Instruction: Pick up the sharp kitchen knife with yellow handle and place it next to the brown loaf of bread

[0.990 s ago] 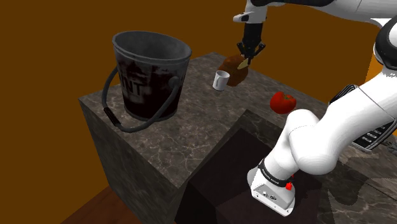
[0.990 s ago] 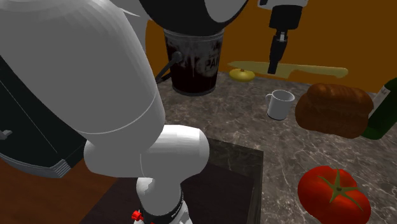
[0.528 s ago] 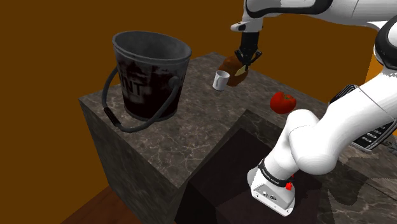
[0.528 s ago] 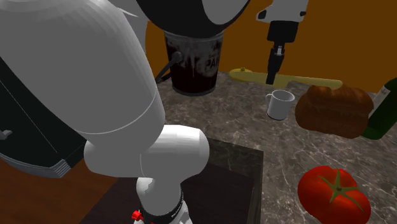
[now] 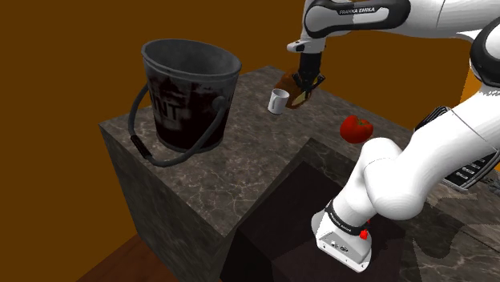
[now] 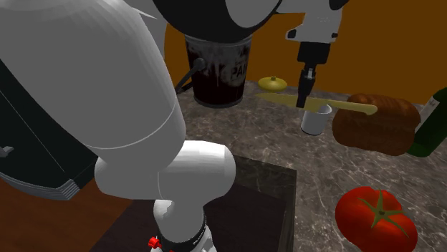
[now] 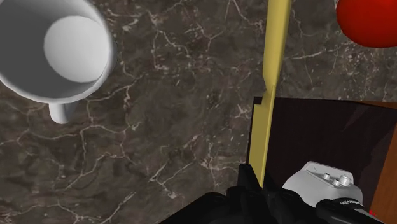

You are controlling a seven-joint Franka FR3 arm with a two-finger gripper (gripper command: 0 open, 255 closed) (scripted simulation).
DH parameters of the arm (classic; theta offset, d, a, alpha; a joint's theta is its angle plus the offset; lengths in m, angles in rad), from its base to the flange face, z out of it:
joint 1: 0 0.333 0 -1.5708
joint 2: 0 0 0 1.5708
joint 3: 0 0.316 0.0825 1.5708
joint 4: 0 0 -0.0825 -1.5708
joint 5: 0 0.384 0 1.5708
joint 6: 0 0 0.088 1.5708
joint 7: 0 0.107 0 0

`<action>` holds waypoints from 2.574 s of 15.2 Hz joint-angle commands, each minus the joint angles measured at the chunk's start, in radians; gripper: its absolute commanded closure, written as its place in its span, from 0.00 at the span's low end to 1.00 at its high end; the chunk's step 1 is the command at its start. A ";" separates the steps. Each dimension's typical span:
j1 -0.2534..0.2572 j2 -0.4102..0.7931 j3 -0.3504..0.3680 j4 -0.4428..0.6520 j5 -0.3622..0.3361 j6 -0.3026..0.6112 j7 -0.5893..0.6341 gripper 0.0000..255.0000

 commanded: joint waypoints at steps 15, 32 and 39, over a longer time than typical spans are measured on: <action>0.004 0.080 -0.059 -0.157 0.012 0.228 -0.008 1.00; 0.018 0.199 -0.108 -0.243 0.064 0.415 -0.046 1.00; 0.018 0.199 -0.108 -0.243 0.064 0.415 -0.046 0.00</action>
